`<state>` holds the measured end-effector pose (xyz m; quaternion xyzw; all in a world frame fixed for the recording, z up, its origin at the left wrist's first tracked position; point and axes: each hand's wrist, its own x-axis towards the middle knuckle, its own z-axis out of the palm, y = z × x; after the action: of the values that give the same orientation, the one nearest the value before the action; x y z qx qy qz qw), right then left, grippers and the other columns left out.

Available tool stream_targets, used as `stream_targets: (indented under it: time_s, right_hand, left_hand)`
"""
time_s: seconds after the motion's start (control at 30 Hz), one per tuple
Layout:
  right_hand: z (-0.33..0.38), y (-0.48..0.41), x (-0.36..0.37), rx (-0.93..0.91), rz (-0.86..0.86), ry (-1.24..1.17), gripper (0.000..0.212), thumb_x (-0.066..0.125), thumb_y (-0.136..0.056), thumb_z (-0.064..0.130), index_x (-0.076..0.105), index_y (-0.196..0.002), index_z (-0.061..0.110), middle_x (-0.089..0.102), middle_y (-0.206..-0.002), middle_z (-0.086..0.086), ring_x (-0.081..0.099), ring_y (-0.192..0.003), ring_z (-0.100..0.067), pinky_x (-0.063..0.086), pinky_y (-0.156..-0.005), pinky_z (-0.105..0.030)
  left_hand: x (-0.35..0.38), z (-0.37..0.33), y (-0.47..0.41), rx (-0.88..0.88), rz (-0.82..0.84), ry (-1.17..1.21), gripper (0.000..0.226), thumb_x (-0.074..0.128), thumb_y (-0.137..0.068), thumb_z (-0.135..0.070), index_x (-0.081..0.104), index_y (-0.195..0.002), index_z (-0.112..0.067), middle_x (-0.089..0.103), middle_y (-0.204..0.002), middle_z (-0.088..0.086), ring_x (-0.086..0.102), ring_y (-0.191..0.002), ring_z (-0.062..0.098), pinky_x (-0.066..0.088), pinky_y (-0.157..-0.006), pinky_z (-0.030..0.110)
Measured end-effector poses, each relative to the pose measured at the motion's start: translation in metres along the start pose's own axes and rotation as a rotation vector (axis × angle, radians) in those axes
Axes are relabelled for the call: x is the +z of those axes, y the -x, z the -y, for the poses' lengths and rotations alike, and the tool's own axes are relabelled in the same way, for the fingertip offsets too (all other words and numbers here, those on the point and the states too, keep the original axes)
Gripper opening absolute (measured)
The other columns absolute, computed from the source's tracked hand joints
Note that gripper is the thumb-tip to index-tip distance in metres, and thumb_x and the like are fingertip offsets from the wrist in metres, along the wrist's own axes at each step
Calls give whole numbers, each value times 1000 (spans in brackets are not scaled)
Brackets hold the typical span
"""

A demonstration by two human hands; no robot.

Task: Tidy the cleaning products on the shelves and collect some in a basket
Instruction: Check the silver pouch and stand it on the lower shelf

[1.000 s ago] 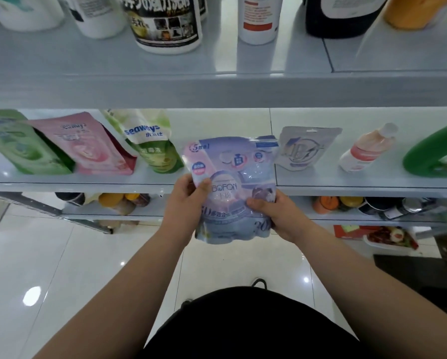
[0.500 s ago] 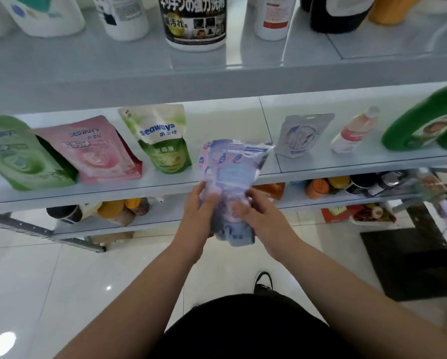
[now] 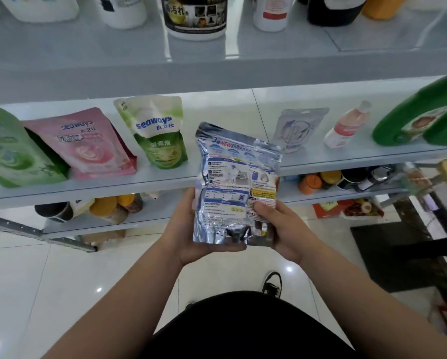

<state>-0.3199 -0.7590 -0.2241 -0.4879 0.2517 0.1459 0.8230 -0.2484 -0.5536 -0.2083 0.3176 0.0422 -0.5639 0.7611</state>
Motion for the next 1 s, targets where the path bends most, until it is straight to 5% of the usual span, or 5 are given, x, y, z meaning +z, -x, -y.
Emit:
stream_targets:
  time_s: [0.2,0.43,0.63,0.83,1.0]
  right_hand:
    - [36,-14,-21,-40,-21,75,63,81,-74,31,59,-132,21,76,-121,-8,75,-105,-35,64,-72,-49]
    - [65,-28,-43,-38,-41,128,38,75,-92,19,59,-126,17,78,-112,-9,77,-94,-37,63,-60,-45]
    - [77,-41,-49,-38,7,134,35,75,-92,16,60,-125,17,78,-112,-9,77,-96,-34,63,-63,-41]
    - [77,-47,-40,-163,16,211,36,78,-90,9,60,-117,23,79,-112,0,75,-107,-26,59,-96,-47]
    - [63,-34,-19,-186,202,444,53,84,-73,43,61,-119,30,73,-120,-2,71,-112,-23,60,-95,-43]
  left_hand:
    - [6,-8,-17,253,-411,-411,48,74,-87,-30,60,-132,-24,74,-124,6,74,-107,28,63,-73,45]
    - [24,-4,-54,288,-536,-438,38,71,-95,-10,58,-131,-13,77,-113,9,76,-89,28,62,-65,35]
    - [31,-6,-62,323,-583,-390,39,72,-94,-11,59,-131,-12,77,-109,7,76,-89,26,63,-66,37]
    - [30,-2,-69,411,-825,-537,61,72,-94,-9,46,-146,-27,61,-127,5,75,-89,30,65,-77,47]
    - [36,0,-77,353,-649,-169,56,53,-100,-52,60,-137,-11,63,-130,28,59,-105,41,47,-101,55]
